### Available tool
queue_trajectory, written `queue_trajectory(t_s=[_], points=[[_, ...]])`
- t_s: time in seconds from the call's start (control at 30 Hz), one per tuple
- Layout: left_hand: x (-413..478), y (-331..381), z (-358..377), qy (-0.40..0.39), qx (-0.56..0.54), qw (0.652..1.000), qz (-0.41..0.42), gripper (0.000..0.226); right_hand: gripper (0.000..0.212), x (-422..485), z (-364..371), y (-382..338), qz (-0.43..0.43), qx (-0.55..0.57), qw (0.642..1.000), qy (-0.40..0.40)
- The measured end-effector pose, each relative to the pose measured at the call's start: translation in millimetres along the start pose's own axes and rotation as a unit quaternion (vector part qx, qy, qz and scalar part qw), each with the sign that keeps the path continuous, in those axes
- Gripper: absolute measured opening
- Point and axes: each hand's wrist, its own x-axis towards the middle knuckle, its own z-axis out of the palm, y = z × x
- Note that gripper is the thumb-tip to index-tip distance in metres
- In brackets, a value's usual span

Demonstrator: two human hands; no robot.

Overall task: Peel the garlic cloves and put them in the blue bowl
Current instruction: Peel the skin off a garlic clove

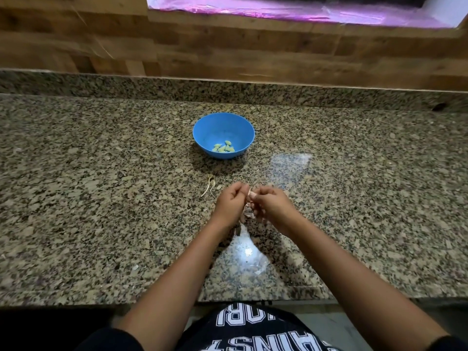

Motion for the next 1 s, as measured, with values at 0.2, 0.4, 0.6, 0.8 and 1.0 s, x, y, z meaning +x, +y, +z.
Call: queue_trajectory(t_s=[0.2,0.4,0.6,0.8,1.0], points=[[7.0,7.6,-4.1,-0.038,-0.246,0.948,-0.197,0.031,0.014,-0.9,4.0,2.4,-0.145,-0.234,0.959,0.070],[7.3,4.2,-11.6,-0.038,-0.166,0.974,-0.148,0.026,0.013,4.5,-0.4,7.1,-0.061,-0.266,0.960,0.063],[8.6,0.1,-15.1,-0.008,-0.163,0.977,-0.135,0.017,0.014,3.5,-6.9,5.8,-0.043,-0.223,0.970,0.082],[8.4,-3.7,-10.1,-0.018,-0.009,0.998,-0.058,0.021,0.016,4.9,-5.3,-10.0,-0.004,-0.104,0.995,-0.005],[5.6,-1.6,-2.0,0.026,0.064,0.995,-0.072,0.024,0.013,3.2,9.6,-0.3,-0.067,-0.196,0.975,0.081]])
